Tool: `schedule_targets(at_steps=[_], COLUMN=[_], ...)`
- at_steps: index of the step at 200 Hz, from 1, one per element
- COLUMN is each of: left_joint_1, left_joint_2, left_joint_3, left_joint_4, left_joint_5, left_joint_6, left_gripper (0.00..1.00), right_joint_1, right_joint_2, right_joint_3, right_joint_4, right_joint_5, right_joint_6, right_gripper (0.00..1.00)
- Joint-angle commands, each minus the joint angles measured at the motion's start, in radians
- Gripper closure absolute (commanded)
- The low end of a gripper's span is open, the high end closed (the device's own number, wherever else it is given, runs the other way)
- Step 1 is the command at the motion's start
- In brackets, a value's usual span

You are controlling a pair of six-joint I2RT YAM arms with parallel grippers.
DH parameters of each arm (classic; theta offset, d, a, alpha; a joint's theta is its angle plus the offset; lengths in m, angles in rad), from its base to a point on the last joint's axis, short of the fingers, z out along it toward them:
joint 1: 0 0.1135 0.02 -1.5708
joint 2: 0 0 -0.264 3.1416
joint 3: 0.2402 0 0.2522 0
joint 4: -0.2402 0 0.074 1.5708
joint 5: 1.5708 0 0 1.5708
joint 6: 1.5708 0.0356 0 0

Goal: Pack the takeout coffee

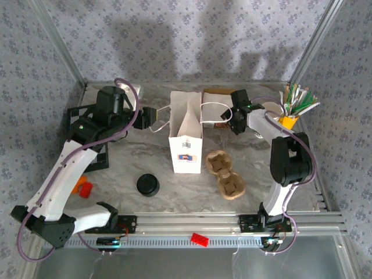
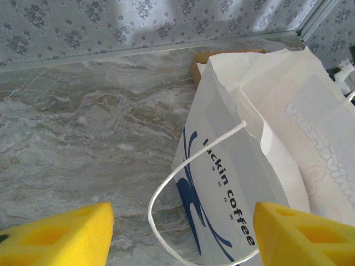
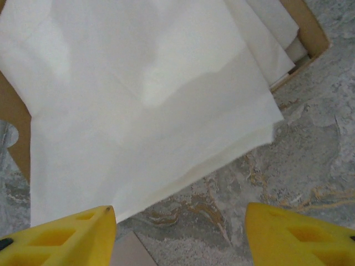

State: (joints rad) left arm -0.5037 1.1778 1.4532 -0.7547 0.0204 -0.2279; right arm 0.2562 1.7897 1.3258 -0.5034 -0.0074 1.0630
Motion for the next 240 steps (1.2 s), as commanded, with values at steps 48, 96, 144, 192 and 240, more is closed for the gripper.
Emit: schedule_targets(at_steps=[48,96,144,192,240], left_joint_1=[0.006,0.007,0.006,0.006,0.003], left_joint_2=[-0.018,-0.014,-0.009,-0.012,-0.006], left_joint_3=[0.010,0.016,0.036,0.055,0.090], left_joint_4=[0.024,0.032,0.024,0.011,0.008], left_joint_5=[0.001,0.007,0.018,0.026,0.066], left_joint_6=[0.020,0.015,0.006,0.004,-0.016], left_gripper=[0.31,0.30,0.30,0.30,0.29], right_joint_1=[0.005,-0.016,-0.018,-0.015,-0.054], right_joint_2=[0.034,0.027,-0.022,-0.153,-0.291], right_joint_3=[0.032,0.033,0.047,0.055,0.076], right_joint_4=[0.009,0.014,0.023,0.004,-0.008], right_joint_5=[0.058,0.028,0.040,0.049,-0.002], right_joint_6=[0.025,0.025,0.000,-0.066,-0.180], right_gripper=[0.64,0.85,1.00,1.00,1.00])
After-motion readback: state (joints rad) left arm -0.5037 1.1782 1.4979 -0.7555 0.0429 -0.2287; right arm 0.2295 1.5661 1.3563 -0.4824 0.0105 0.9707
